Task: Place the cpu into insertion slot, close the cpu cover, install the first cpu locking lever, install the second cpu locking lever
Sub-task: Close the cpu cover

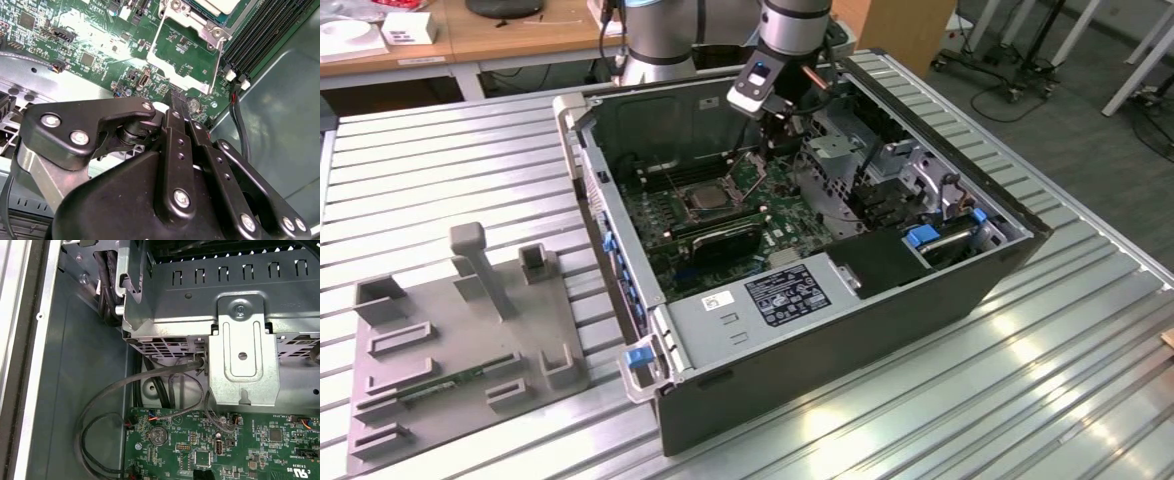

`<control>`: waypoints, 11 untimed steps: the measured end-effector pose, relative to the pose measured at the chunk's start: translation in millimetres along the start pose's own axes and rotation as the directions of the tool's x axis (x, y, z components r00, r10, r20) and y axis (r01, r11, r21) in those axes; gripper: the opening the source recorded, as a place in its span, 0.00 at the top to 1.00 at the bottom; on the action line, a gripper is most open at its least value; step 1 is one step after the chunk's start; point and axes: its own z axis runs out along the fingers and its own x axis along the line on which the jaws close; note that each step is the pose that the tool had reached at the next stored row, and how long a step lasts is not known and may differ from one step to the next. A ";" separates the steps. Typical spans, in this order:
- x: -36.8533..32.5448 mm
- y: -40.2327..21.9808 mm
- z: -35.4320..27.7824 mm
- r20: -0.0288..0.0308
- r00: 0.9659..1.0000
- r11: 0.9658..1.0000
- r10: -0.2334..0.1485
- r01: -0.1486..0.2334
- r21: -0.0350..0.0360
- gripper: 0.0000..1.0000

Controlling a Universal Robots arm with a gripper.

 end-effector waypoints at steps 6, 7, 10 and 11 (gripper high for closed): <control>-0.1 -0.1 0.9 0.000 1.000 1.000 0.000 0.000 0.000 0.90; -0.1 -0.1 1.0 0.000 1.000 1.000 0.000 0.000 0.000 0.90; -0.2 -0.1 2.3 0.000 1.000 1.000 0.000 0.000 0.000 0.90; -0.2 -0.1 2.5 0.000 1.000 1.000 0.000 0.000 0.000 0.90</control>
